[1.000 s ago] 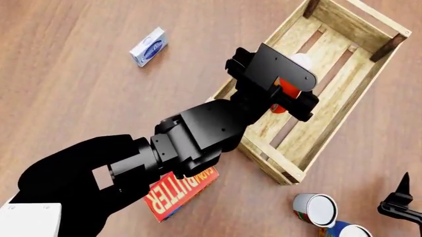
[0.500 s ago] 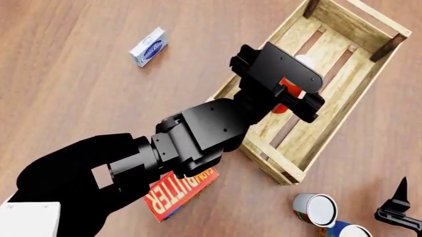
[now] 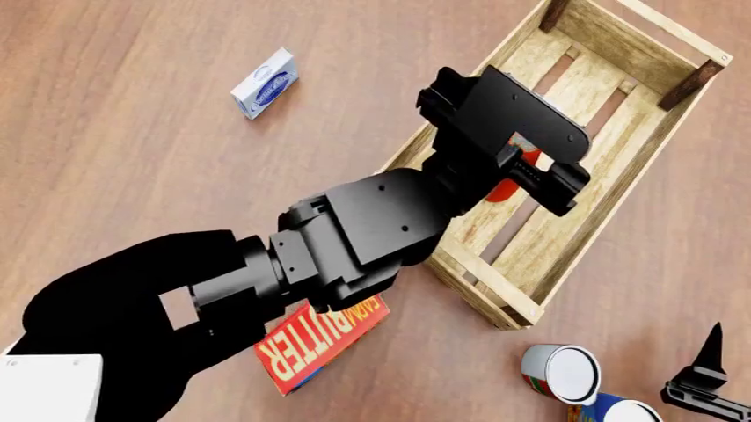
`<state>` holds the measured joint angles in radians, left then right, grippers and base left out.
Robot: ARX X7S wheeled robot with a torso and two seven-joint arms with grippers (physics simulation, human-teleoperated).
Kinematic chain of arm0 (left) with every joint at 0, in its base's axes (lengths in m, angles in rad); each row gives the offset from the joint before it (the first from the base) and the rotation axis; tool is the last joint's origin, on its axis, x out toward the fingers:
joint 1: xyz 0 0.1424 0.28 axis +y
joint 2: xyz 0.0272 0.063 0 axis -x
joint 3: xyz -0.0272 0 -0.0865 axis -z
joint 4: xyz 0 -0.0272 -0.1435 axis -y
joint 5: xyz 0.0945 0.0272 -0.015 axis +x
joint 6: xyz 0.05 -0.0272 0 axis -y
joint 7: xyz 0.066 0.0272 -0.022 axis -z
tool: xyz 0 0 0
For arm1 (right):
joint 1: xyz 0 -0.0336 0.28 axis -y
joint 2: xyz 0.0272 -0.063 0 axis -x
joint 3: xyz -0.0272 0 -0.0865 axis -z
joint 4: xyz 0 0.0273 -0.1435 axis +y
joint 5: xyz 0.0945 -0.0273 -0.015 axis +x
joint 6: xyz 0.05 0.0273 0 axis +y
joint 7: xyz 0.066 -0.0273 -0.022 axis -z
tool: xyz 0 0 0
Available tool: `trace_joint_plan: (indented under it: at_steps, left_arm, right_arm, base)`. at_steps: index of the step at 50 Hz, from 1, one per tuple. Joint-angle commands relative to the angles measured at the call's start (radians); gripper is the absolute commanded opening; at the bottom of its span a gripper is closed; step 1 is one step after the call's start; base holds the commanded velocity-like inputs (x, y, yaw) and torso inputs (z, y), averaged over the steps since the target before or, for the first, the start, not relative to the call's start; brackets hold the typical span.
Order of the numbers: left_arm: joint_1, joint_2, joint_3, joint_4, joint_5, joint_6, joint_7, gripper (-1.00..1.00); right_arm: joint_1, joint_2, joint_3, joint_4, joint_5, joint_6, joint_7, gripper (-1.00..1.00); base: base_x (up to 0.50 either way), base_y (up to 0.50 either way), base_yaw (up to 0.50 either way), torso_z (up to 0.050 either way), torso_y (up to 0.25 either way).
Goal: Pick up the ketchup, and put it in the wooden tray.
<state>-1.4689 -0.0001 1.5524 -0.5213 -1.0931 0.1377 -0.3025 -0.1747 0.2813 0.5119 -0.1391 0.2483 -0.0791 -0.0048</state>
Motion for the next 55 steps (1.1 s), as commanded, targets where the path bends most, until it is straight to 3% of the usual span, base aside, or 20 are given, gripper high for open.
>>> trace_joint_plan:
  at_steps: [1,16,36,45,55]
  left_arm:
    - [-0.025,0.000,0.000,0.020,0.002,-0.004,-0.019,1.00]
    - [-0.049,0.000,0.001,0.049,-0.003,-0.017,-0.042,1.00]
    - [-0.083,0.000,0.000,0.035,-0.022,-0.006,-0.052,1.00]
    - [-0.132,0.000,-0.009,-0.010,-0.104,0.033,-0.042,1.00]
    - [-0.145,-0.206,-0.025,0.233,-0.127,0.011,-0.173,1.00]
  right_arm:
    - [-0.002,0.000,-0.002,-0.010,0.000,-0.004,0.006,1.00]
    - [0.000,0.016,0.005,-0.016,0.015,0.000,0.003,1.00]
    - [-0.006,0.025,-0.003,-0.070,0.022,0.035,0.016,1.00]
    - [-0.009,0.039,-0.013,-0.160,0.032,0.101,0.033,1.00]
    - [-0.046,0.033,-0.051,-0.355,0.027,0.223,0.083,1.00]
  base:
    - [0.00,0.00,0.00,0.000,0.000]
    - [0.00,0.00,0.00,-0.001,0.011]
    - [0.00,0.00,0.00,-0.010,0.121]
    - [0.00,0.00,0.00,-0.010,0.135]
    - [0.00,0.00,0.00,-0.010,0.135]
